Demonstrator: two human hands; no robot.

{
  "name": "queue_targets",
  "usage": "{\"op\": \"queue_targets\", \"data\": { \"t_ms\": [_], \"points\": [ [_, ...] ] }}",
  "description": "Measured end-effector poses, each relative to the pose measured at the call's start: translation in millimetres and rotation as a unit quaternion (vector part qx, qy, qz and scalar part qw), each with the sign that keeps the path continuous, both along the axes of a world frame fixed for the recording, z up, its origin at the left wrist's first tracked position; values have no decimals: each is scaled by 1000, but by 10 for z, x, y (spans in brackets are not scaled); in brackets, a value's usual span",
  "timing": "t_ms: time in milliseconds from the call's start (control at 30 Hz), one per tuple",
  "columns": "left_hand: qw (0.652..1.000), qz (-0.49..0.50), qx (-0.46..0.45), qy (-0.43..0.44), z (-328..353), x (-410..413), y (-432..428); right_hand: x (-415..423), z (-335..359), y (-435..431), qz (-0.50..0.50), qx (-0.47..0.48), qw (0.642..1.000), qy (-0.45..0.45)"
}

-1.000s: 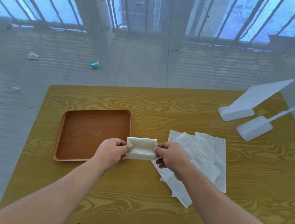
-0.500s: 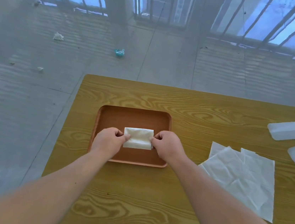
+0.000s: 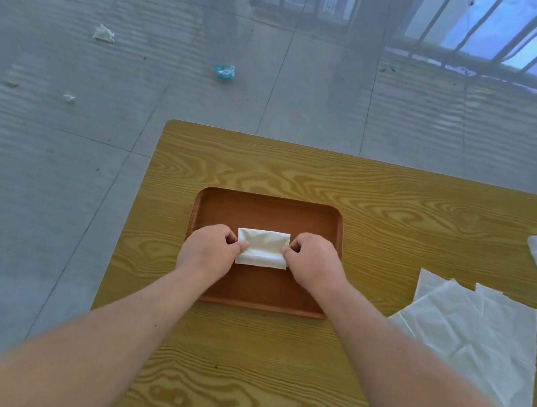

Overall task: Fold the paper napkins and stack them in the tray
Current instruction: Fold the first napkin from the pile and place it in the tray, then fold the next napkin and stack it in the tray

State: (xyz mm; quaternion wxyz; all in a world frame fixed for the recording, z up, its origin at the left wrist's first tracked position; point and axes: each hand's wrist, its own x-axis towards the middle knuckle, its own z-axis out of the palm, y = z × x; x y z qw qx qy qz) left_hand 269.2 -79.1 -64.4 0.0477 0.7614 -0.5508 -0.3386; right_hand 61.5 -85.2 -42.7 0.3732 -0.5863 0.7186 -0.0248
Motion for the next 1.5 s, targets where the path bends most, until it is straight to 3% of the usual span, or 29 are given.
{"op": "queue_targets", "data": {
  "t_ms": [433, 700, 800, 900, 1000, 1133, 1300, 1400, 1500],
  "points": [
    [999, -30, 12, 38, -37, -548, 57, -608, 58, 166, -33, 25, 999, 6],
    [999, -43, 1, 17, -32, -648, 65, -652, -49, 232, -19, -9, 999, 27],
    [997, -66, -39, -16, 47, -705, 105, -592, -28, 311, 9, -56, 996, 63],
    [983, -127, -121, -47, 206, -875, 205, -628, 71, 512, 37, -188, 978, 81],
    [947, -258, -189, 0, 342, -1249, 366, -956, 134, 864, -11, -229, 972, 51],
    [872, -450, -189, 27, 334, -1906, 519, -1736, 73, 1478, -69, -190, 975, 89],
    [830, -537, -152, -22, 235, -2584, 615, -2575, 45, 2048, -129, -140, 972, 140],
    [834, -533, -129, -56, 187, -2795, 652, -2844, 46, 2247, -190, -105, 966, 142],
    [879, -453, -128, -78, 185, -2908, 647, -3017, 37, 2351, -292, -64, 947, 118]
  ]
}}
